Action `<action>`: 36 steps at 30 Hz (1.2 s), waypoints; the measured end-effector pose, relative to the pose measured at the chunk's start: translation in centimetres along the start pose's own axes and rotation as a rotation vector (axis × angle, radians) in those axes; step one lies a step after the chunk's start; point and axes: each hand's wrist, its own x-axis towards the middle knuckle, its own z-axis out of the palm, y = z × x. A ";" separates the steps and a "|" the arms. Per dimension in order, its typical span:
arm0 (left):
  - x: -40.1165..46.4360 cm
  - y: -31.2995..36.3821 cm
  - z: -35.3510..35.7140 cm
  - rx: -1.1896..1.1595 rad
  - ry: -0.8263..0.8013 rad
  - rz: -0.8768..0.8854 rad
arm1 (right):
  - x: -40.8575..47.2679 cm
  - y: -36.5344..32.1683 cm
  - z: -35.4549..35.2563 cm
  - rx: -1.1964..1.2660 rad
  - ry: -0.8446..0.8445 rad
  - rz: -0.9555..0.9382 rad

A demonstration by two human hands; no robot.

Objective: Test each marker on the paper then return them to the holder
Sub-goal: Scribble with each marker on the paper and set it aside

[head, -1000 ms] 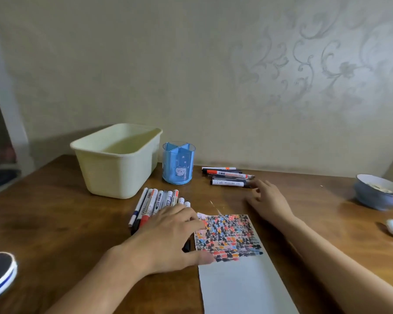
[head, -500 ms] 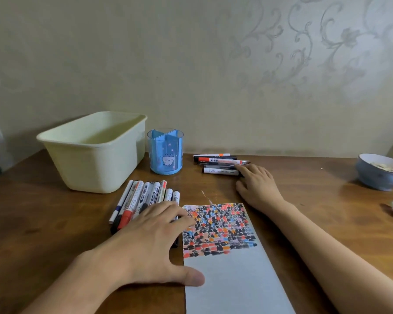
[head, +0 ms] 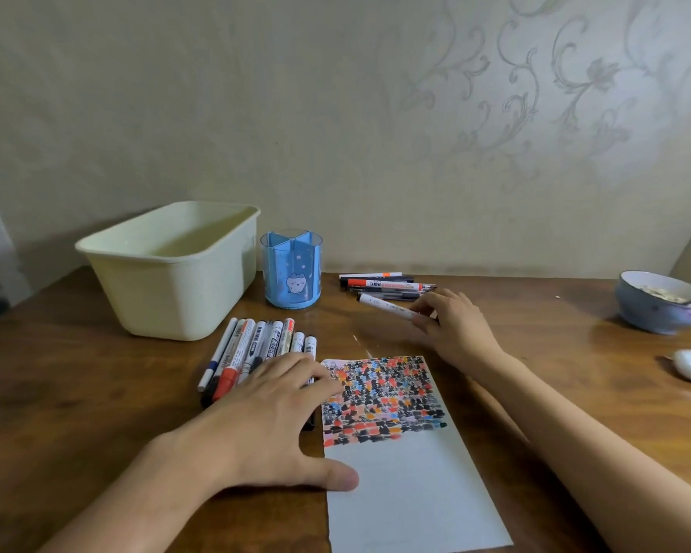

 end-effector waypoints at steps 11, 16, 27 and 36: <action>-0.1 0.4 0.3 -0.008 0.130 0.047 | -9.5 -4.5 -7.0 0.942 -0.381 0.157; -0.1 1.8 0.3 -0.116 0.354 0.164 | -11.5 -6.4 -7.5 1.065 -0.419 0.191; 0.0 3.0 1.3 -0.202 0.495 0.220 | -12.0 -6.7 -6.8 1.149 -0.434 0.180; 0.0 2.8 1.1 -0.245 0.386 0.251 | -11.9 -6.4 -7.4 1.155 -0.543 0.080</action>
